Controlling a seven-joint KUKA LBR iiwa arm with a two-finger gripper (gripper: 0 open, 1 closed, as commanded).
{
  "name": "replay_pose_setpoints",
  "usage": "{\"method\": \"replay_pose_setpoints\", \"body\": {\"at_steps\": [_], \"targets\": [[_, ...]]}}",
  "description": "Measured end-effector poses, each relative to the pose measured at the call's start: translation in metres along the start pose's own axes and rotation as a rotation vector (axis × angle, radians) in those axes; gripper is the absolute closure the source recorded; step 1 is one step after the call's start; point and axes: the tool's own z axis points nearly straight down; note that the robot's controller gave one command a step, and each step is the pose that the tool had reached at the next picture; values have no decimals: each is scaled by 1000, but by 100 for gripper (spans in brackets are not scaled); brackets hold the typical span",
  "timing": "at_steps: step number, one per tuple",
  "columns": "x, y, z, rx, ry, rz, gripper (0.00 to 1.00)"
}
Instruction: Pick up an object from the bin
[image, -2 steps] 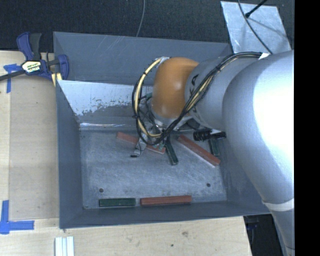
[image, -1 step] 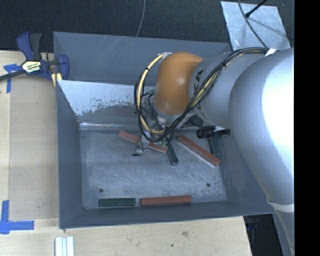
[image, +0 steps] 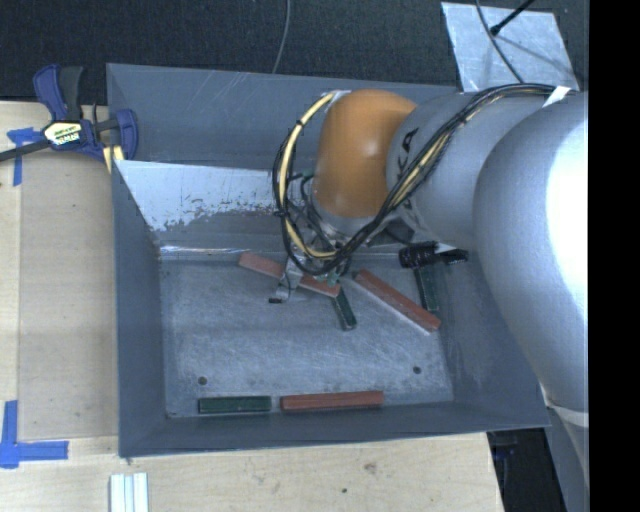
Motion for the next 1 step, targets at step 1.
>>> {"method": "replay_pose_setpoints", "body": {"at_steps": [1], "targets": [[-1, 0, -23, -2, -3, 0, 100]]}}
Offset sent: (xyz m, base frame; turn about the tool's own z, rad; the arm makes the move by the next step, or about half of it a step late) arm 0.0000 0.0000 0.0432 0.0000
